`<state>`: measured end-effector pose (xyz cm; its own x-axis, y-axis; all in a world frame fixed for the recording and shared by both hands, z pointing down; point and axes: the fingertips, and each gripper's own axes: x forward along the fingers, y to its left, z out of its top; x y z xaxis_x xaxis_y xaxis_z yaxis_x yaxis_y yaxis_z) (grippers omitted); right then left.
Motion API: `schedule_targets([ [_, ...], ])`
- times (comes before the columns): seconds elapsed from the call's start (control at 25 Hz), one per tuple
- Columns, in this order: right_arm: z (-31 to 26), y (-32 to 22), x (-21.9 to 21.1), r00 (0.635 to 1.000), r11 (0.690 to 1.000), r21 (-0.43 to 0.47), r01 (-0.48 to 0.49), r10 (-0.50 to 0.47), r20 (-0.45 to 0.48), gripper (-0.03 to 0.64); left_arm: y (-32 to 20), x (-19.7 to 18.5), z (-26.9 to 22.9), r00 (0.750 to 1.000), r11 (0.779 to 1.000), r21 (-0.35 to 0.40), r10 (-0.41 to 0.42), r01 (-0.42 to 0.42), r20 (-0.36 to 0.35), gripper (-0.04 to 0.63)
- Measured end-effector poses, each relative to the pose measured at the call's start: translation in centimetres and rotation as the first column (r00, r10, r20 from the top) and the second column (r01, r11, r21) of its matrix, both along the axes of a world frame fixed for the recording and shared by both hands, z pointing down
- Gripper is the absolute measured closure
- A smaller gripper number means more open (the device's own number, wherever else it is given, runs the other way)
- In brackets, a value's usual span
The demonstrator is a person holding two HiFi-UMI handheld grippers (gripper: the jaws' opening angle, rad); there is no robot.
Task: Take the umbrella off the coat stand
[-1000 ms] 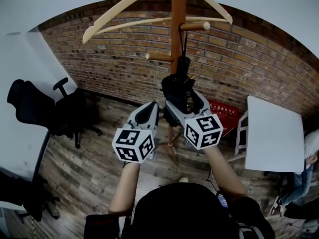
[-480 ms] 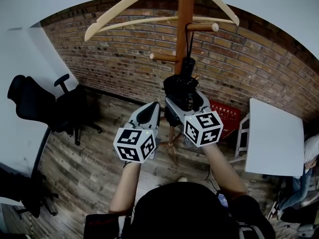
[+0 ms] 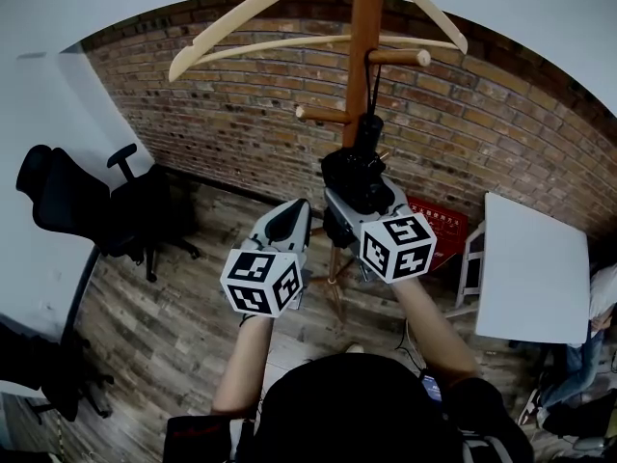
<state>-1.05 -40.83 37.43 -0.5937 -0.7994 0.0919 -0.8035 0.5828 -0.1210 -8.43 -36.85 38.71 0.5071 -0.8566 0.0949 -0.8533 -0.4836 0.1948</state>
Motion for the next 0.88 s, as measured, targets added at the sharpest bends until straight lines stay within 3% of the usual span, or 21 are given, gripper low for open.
schedule_targets([
  [0.2, -0.23, 0.02, 0.16, 1.000, 1.000, 0.003, -0.017, 0.017, -0.017, 0.335, -0.05, 0.00, 0.02, 1.000, 1.000, -0.003, 0.004, -0.004, -0.002, 0.577],
  [0.88, -0.40, 0.23, 0.31, 0.999, 0.999, 0.004, -0.034, 0.034, -0.035, 0.382, -0.12, -0.05, -0.18, 1.000, 1.000, -0.001, 0.003, -0.003, -0.011, 0.577],
])
